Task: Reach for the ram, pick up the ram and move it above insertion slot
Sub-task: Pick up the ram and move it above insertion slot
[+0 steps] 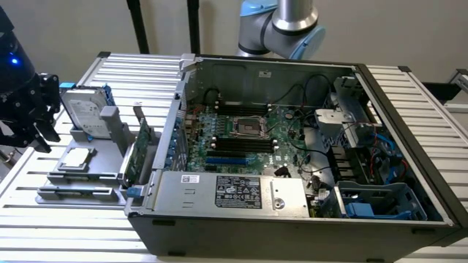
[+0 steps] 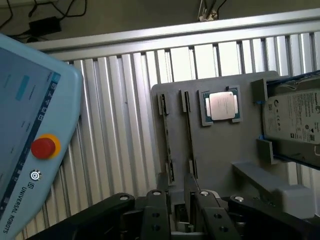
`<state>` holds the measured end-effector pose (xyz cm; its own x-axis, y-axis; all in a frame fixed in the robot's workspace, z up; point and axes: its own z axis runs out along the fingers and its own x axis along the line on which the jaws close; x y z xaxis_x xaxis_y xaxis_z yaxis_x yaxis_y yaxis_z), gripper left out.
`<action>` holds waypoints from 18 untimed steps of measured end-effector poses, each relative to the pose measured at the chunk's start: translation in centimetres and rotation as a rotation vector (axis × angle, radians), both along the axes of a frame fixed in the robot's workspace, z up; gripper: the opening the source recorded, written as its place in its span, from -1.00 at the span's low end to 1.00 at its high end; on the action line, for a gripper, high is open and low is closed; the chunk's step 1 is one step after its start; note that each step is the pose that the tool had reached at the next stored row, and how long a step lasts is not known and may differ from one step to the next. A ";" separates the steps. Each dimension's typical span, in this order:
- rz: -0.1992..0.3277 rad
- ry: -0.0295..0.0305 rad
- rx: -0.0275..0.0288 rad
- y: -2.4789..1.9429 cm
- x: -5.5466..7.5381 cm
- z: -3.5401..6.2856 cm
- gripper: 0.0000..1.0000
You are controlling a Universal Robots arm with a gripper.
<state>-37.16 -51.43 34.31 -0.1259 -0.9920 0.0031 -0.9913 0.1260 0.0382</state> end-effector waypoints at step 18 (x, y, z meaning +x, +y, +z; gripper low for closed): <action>0.000 -0.0009 0.0000 0.00 0.0 -3.01 -0.27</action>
